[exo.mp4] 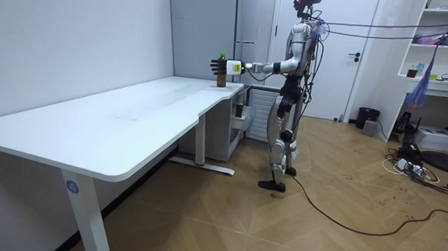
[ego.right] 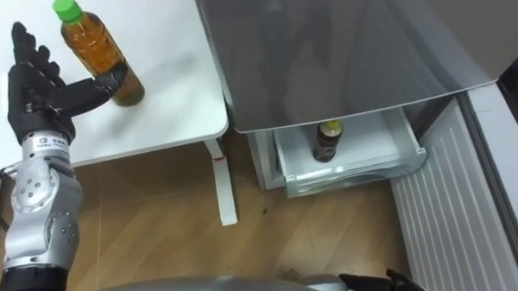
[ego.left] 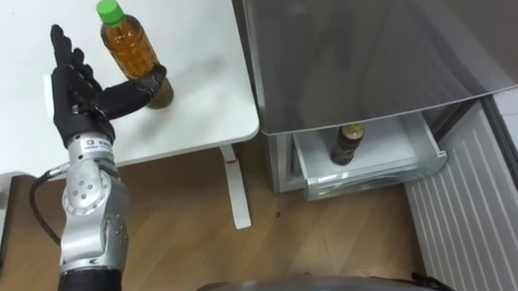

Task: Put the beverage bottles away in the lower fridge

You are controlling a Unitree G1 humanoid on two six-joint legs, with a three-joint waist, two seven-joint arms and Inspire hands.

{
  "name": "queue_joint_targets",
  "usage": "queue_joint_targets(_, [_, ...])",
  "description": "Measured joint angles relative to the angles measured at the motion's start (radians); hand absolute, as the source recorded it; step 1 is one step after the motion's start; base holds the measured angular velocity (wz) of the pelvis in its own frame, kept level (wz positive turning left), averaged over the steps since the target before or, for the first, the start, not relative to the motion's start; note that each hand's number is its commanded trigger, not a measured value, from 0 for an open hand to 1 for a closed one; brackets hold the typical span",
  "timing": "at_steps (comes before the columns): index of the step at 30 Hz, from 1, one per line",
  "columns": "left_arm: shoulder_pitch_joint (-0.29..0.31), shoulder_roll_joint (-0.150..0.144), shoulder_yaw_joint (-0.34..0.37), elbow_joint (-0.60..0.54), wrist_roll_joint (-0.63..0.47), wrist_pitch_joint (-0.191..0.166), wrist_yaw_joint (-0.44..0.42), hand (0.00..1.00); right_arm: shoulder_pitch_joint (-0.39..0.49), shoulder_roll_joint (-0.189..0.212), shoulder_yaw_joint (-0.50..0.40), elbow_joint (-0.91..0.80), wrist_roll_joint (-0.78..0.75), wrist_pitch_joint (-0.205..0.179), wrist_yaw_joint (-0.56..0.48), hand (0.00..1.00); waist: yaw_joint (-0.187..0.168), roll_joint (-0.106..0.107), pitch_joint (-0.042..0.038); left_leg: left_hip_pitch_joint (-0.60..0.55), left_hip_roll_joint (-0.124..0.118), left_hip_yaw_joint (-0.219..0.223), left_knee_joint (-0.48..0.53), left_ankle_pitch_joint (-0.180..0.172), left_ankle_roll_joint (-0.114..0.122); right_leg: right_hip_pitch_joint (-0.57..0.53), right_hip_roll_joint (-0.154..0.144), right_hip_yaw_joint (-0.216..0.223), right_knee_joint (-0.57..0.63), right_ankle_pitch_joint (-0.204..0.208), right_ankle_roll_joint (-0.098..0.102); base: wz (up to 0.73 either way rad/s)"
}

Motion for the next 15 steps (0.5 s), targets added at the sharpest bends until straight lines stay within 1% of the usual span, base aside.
queue_joint_targets(6, [-0.033,0.017,0.01,0.033,0.0,0.0,0.004,0.0,0.002,-0.001,0.0,-0.002,-0.003,0.004,-0.002,0.0,0.0,0.0,0.0002,0.009,0.001,0.003,-0.007,0.0,0.0,0.003,0.0,0.007,0.0,0.0,0.0,-0.03])
queue_joint_targets(8, [-0.038,0.03,0.012,0.033,0.0,0.0,0.005,0.0,0.002,-0.001,-0.001,-0.002,-0.005,0.004,-0.004,0.0,-0.003,0.0,0.0005,0.01,0.001,0.005,-0.008,0.0,0.0,0.001,0.001,0.01,0.0,0.0,0.0,-0.04])
queue_joint_targets(15, [-0.086,0.042,0.013,0.034,0.0,0.0,0.009,0.0,0.001,-0.002,0.0,-0.003,-0.054,0.006,-0.029,0.0,-0.01,0.002,0.0001,0.009,0.001,0.006,-0.009,0.0,0.0,-0.003,0.002,0.021,0.001,0.0,0.0,-0.02])
